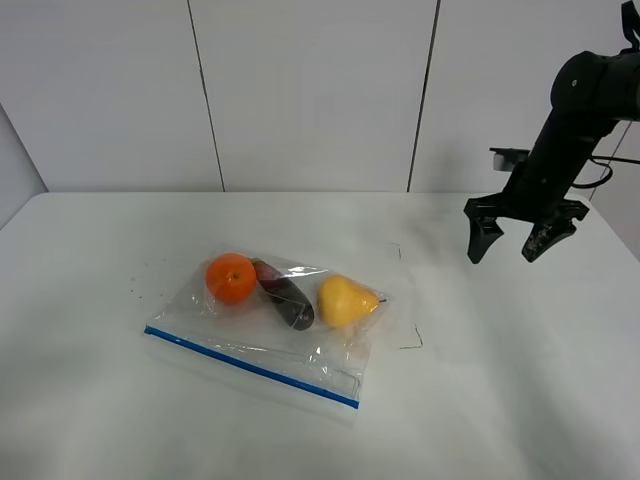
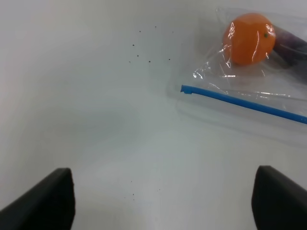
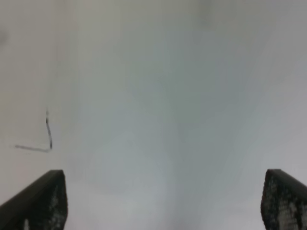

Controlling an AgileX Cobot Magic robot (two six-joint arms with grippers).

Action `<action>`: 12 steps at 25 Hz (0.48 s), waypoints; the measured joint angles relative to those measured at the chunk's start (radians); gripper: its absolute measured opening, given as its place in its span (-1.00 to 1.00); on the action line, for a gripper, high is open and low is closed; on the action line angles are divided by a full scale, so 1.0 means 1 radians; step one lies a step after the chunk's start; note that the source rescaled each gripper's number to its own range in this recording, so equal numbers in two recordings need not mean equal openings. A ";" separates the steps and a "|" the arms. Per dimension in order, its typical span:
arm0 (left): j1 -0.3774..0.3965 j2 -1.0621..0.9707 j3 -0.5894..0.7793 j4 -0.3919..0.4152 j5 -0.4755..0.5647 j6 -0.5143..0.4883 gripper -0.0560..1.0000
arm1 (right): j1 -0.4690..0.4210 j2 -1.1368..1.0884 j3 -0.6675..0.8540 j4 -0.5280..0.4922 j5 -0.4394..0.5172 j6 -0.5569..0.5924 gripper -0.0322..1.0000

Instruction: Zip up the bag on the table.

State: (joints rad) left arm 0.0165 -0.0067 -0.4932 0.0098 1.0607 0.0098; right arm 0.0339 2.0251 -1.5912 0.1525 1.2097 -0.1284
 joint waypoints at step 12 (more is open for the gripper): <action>0.000 0.000 0.000 0.000 -0.001 0.000 1.00 | 0.000 -0.231 0.270 -0.056 0.000 0.033 0.83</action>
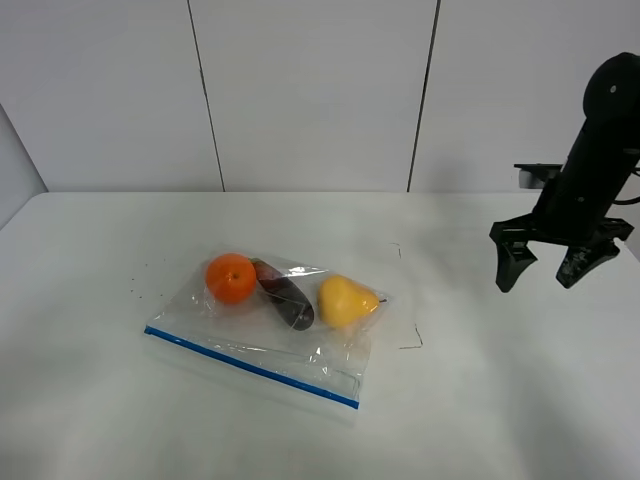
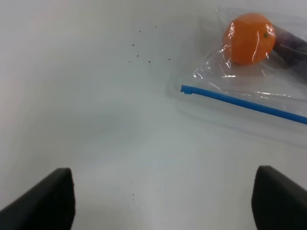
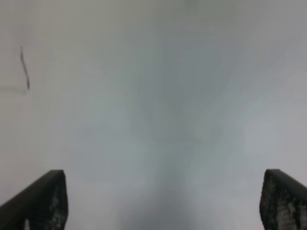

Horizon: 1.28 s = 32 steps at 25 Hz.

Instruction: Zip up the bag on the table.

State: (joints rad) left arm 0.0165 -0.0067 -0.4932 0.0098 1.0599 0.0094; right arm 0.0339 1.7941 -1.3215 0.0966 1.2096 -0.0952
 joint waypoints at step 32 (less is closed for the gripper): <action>0.000 0.000 0.000 0.000 0.000 -0.002 1.00 | 0.000 -1.522 0.831 -0.025 -0.190 0.026 0.82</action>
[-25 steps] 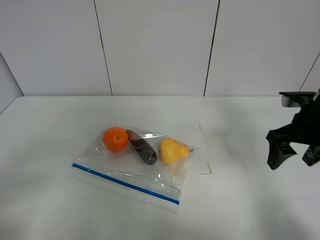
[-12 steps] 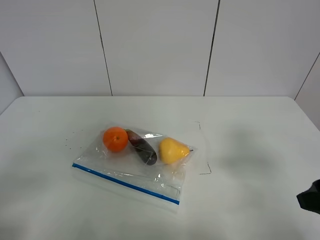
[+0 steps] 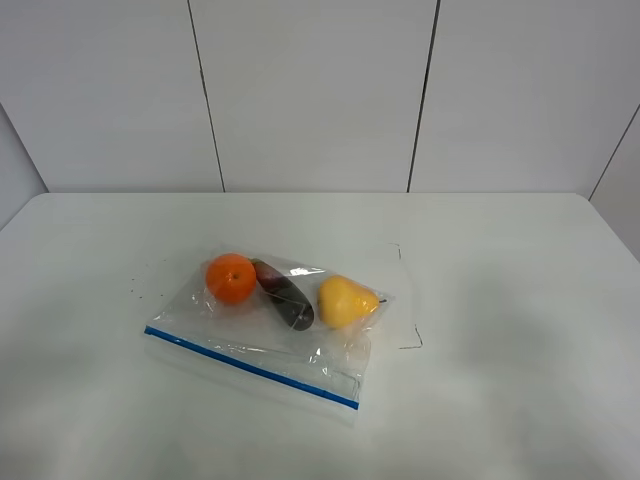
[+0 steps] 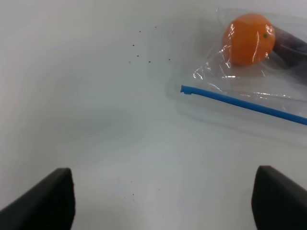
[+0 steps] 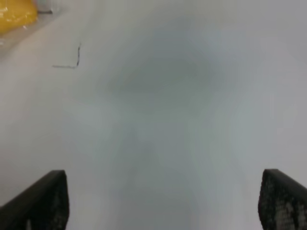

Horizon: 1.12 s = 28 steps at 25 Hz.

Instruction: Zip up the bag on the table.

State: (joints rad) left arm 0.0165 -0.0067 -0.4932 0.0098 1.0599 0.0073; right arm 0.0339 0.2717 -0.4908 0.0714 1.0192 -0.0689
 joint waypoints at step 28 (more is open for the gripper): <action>0.000 0.000 0.000 0.000 0.000 0.000 1.00 | -0.073 -0.277 0.000 0.004 0.001 0.000 0.82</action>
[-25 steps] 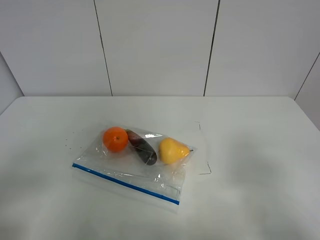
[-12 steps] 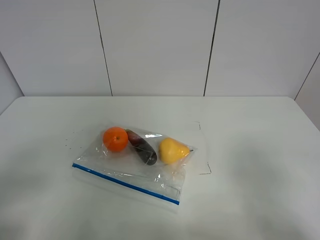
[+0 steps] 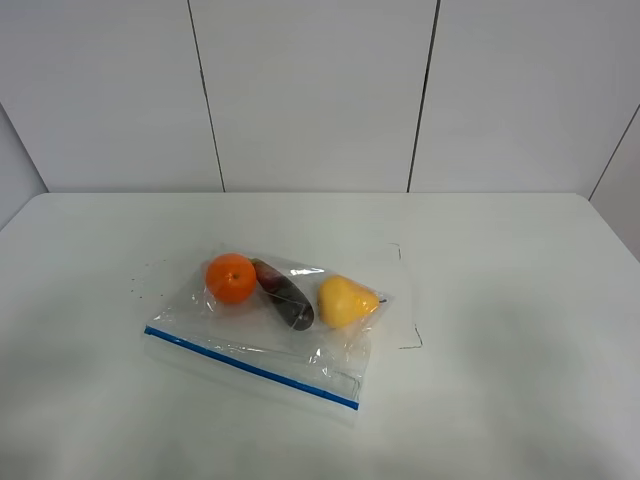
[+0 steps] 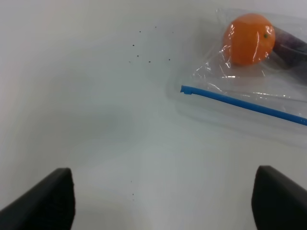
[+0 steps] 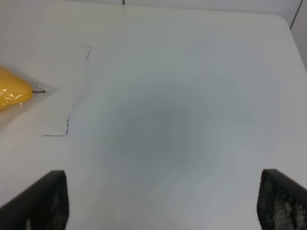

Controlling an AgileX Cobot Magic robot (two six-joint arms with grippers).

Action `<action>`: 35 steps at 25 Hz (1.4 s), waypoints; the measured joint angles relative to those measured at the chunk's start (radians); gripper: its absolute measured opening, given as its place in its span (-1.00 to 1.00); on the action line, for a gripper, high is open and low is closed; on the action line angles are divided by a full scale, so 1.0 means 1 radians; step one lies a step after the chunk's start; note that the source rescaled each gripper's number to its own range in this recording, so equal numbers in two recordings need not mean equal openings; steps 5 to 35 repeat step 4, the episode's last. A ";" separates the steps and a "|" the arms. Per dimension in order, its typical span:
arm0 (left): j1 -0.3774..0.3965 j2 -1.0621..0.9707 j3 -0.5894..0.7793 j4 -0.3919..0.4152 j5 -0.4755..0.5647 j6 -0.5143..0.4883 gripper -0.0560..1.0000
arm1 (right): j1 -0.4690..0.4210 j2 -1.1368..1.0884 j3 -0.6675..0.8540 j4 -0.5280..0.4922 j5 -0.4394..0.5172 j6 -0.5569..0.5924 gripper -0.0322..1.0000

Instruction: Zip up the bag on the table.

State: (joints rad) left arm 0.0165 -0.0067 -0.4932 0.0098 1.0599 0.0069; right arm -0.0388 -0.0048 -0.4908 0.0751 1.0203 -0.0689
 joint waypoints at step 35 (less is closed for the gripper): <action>0.000 0.000 0.000 0.000 0.000 0.000 1.00 | 0.000 0.000 0.000 0.000 0.000 0.000 0.82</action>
